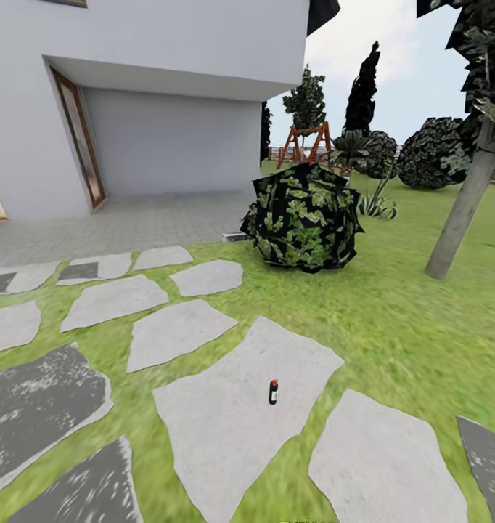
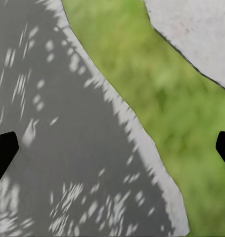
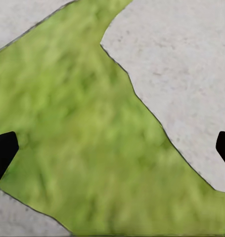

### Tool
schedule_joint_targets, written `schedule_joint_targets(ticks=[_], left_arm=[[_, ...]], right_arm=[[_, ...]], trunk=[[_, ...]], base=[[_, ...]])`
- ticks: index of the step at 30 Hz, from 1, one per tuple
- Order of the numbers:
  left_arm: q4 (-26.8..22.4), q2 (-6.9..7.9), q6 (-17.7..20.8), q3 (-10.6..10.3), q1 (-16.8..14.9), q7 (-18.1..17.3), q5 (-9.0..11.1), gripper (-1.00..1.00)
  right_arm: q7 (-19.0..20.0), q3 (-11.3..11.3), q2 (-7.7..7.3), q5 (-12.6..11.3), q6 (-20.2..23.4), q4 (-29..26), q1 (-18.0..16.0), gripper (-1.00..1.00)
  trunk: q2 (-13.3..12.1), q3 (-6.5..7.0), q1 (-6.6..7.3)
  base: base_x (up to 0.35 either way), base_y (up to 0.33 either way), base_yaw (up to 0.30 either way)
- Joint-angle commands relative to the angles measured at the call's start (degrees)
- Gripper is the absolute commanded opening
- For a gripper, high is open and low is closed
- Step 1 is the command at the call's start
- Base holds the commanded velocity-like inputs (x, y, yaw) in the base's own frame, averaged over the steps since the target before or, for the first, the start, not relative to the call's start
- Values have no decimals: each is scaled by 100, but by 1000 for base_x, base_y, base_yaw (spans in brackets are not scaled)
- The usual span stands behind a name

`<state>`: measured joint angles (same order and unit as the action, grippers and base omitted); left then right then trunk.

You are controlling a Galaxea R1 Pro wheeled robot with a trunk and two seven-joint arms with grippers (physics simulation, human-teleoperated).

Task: In the garden, pick up the pesticide atomizer on the floor and spray pesticide onto both trees until each tree trunk is fully covered.

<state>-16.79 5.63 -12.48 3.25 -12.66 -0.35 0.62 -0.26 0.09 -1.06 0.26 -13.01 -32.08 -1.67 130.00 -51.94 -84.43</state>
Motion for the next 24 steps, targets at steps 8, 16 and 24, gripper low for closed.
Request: schedule_joint_targets(ticks=[8, 16, 24], left_arm=[[0, 0, 0, 0, 0, -1, 0, 100], [0, 0, 0, 0, 0, 0, 0, 100], [0, 0, 0, -1, 0, 0, 0, 100]], right_arm=[[0, 0, 0, 0, 0, 0, 0, 100], [0, 0, 0, 0, 0, 0, 0, 100], [14, 4, 5, -8, 5, -15, 0, 100]], trunk=[[0, 0, 0], [0, 0, 0], [0, 0, 0]], base=[[0, 316, -265], [0, 316, -213], [0, 316, -25]])
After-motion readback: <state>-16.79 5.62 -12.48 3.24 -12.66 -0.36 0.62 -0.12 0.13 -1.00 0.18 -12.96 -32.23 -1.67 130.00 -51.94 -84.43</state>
